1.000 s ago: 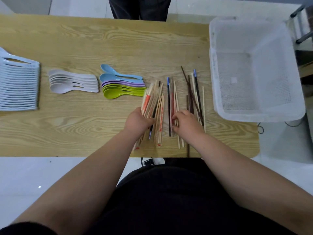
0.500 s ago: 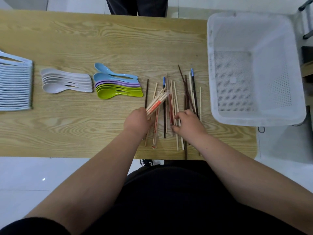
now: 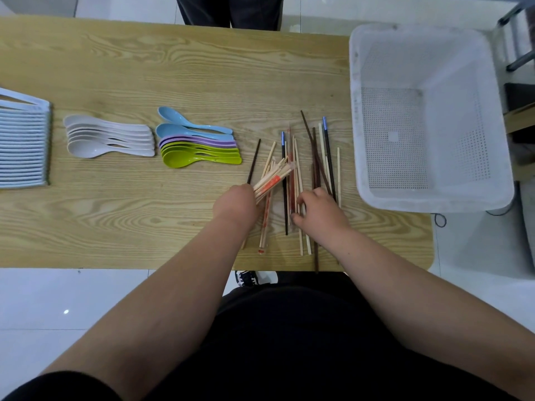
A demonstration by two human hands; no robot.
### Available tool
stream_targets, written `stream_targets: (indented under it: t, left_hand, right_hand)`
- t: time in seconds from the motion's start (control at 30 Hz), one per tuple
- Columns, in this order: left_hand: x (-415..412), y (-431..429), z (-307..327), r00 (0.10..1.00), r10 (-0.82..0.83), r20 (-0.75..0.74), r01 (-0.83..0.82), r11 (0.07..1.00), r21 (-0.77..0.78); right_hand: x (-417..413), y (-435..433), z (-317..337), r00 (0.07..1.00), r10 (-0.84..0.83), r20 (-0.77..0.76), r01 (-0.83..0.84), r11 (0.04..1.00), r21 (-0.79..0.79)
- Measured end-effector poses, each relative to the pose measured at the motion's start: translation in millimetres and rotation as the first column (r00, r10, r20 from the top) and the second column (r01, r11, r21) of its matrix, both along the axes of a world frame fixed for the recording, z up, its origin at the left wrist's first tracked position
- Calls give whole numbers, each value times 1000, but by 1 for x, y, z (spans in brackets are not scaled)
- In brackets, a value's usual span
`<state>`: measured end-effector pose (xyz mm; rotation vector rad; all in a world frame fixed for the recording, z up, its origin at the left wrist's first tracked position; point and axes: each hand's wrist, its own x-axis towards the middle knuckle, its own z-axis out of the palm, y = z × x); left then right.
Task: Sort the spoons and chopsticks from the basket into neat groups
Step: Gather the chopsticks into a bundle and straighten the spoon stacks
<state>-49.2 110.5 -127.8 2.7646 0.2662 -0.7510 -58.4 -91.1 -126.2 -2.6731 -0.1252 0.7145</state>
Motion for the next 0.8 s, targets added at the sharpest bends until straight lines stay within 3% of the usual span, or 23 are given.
stream_targets:
  t: [0.43, 0.53, 0.63, 0.7, 0.73, 0.8]
  left_hand:
    - [2, -1, 3, 999, -33, -38, 34, 999, 14]
    - [3, 4, 5, 998, 34, -47, -38, 996, -79]
    - [3, 23, 9, 984, 173, -53, -180, 962, -204]
    - [-3, 39, 13, 946, 314, -76, -321, 892, -318]
    - [-6, 45, 15, 902, 417, -111, -423, 801, -424]
    - [-15, 53, 16, 769, 593, -240, -586, 502, -636]
  right_hand:
    - [-4, 4, 5, 1000, -17, -20, 17, 999, -32]
    - [-5, 4, 8, 999, -15, -32, 14, 999, -39]
    - [-8, 10, 15, 997, 2, 76, -2, 1000, -3]
    - [-9, 24, 22, 986, 67, 153, -68, 998, -1]
    - [-8, 34, 24, 980, 110, 164, -109, 994, -15]
    - [-5, 57, 25, 975, 174, 135, -168, 984, -58]
